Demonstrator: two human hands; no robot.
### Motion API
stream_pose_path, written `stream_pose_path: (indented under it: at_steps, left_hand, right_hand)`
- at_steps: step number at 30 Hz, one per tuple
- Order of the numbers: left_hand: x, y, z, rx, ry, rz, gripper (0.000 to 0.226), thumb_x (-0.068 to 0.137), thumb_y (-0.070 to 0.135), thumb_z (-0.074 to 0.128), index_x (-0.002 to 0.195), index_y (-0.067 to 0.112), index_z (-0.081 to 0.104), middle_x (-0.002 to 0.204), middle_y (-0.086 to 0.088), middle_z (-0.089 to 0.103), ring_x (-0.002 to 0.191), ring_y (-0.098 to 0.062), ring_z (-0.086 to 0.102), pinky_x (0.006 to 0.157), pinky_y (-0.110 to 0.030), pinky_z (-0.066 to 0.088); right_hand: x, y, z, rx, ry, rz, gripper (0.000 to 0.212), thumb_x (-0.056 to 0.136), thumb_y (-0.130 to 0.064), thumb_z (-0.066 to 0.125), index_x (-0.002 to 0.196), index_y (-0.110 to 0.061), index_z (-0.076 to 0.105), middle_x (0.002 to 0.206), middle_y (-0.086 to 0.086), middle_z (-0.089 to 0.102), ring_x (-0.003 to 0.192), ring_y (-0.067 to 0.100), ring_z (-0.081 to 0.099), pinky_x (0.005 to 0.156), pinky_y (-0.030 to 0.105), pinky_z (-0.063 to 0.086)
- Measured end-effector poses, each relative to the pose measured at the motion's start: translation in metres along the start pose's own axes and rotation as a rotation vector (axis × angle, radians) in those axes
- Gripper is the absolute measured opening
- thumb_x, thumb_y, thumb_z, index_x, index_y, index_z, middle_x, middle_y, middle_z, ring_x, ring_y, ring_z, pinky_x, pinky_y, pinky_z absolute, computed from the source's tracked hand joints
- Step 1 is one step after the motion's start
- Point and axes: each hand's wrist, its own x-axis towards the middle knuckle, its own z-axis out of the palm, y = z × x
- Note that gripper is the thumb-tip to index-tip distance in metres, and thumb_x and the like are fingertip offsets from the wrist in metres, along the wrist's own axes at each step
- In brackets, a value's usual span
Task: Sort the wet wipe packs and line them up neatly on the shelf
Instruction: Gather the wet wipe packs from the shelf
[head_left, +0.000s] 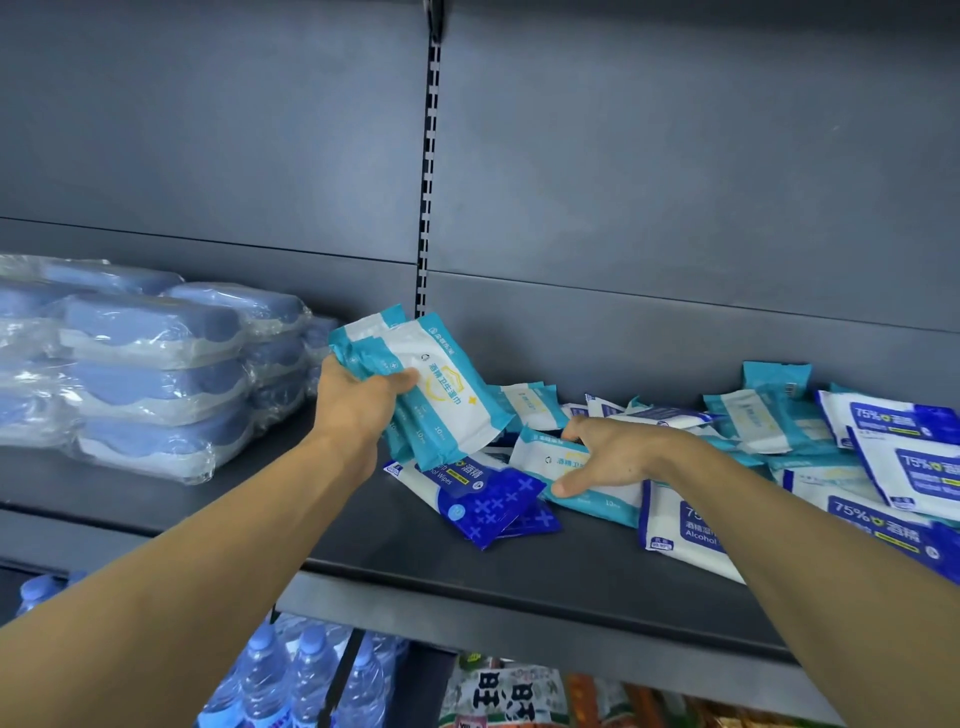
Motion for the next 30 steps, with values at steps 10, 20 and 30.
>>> stream_pose_path:
  at_steps: [10,20,30]
  left_hand:
    - [0.007,-0.005,0.001,0.014,-0.015,-0.007,0.046,0.083,0.003,0.068,0.125,0.012,0.05,0.113,-0.004,0.067,0.094,-0.021,0.068,0.069,-0.035,0.056]
    - [-0.012,0.005,-0.002,-0.012,-0.063,0.033,0.051,0.082,-0.001,0.068,0.126,0.01,0.045,0.113,-0.005,0.065,0.096,-0.022,0.067,0.066,-0.033,0.056]
    - [-0.077,0.038,-0.037,0.115,-0.105,0.141,0.046,0.081,0.002,0.071,0.118,0.011,0.045,0.105,0.004,0.065,0.085,-0.007,0.066,0.054,-0.018,0.053]
  right_hand:
    - [-0.002,0.001,0.004,-0.018,0.21,0.049,0.081,0.074,-0.05,0.073,0.137,-0.016,0.037,0.138,0.005,0.045,0.124,0.024,0.044,0.102,0.037,0.04]
    - [-0.021,-0.009,0.002,0.473,0.717,-0.045,0.032,0.091,-0.026,0.061,0.108,-0.007,0.043,0.102,0.009,0.059,0.085,0.024,0.061,0.064,0.035,0.05]
    - [-0.105,-0.065,0.003,0.799,0.783,-0.162,0.03,0.088,-0.034,0.062,0.107,-0.013,0.05,0.104,0.003,0.063,0.092,0.02,0.064,0.081,0.044,0.055]
